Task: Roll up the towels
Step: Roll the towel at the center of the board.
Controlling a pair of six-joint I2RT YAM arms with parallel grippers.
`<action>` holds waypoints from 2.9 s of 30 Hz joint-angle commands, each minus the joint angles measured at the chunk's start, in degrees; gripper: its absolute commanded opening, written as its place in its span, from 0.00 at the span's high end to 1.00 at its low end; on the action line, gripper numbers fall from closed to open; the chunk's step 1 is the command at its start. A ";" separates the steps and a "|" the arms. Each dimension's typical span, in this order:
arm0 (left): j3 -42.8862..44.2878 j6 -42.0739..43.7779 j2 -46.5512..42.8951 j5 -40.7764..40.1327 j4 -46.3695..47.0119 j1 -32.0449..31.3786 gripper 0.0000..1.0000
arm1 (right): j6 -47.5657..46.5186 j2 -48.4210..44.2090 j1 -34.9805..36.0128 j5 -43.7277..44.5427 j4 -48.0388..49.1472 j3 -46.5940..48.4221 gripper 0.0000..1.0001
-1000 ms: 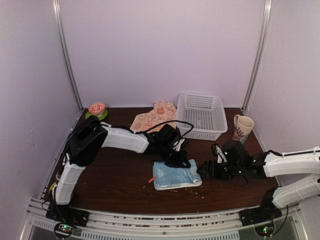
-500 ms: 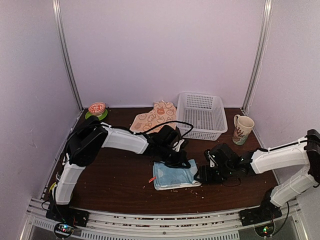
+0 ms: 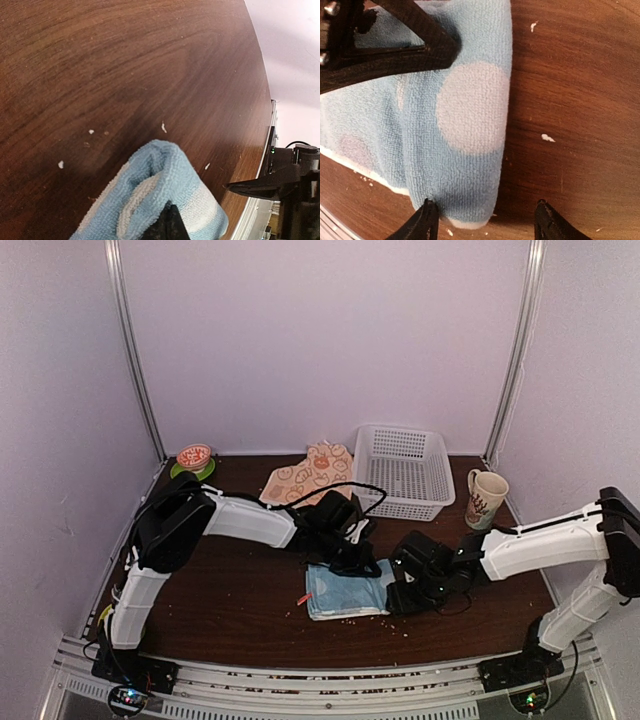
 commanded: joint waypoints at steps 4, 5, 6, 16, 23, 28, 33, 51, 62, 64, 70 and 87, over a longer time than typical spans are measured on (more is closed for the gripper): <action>-1.84 0.68 -0.86 -1.06 -1.47 0.49 1.00 | 8.42 -12.23 -7.31 -5.87 11.23 -7.50 0.34; -1.90 0.69 -0.79 -1.02 -1.46 0.50 1.00 | 9.68 -12.42 -8.50 -7.18 14.02 -9.05 0.35; -1.98 0.69 -0.85 -1.05 -1.39 0.53 1.00 | 10.69 -12.07 -9.52 -8.83 16.53 -10.36 0.36; -2.60 0.34 -1.18 -0.80 -1.03 0.55 1.00 | 12.97 -4.20 -11.09 -16.71 28.24 -13.37 0.46; -2.97 0.50 -1.65 -0.76 -0.93 0.53 1.00 | 13.26 3.09 -11.14 -19.66 31.50 -13.89 0.62; -3.17 0.71 -2.02 -0.83 -1.26 0.55 1.00 | 11.15 3.03 -11.20 -16.99 27.63 -13.03 0.85; -4.60 1.48 -5.54 -1.46 -2.53 0.56 0.93 | 3.64 0.78 -11.11 -9.08 12.58 -7.35 1.00; -21.02 2.74 -25.03 -9.83 -2.35 0.64 0.73 | -5.15 10.03 -2.49 25.17 -29.30 16.64 1.00; -23.96 3.00 -26.00 -10.32 -1.20 0.73 0.74 | -1.32 19.35 4.20 32.77 -35.85 25.23 1.00; -23.96 3.13 -25.94 -10.26 -1.05 0.82 0.74 | -1.31 19.08 5.06 30.65 -34.09 25.05 1.00; -23.97 3.18 -25.77 -9.79 -0.41 0.82 0.74 | -2.15 16.57 5.31 24.34 -25.70 21.37 0.98; -20.47 3.54 -23.16 -6.62 1.67 1.08 0.76 | -1.54 21.14 5.42 35.69 -34.05 21.63 1.00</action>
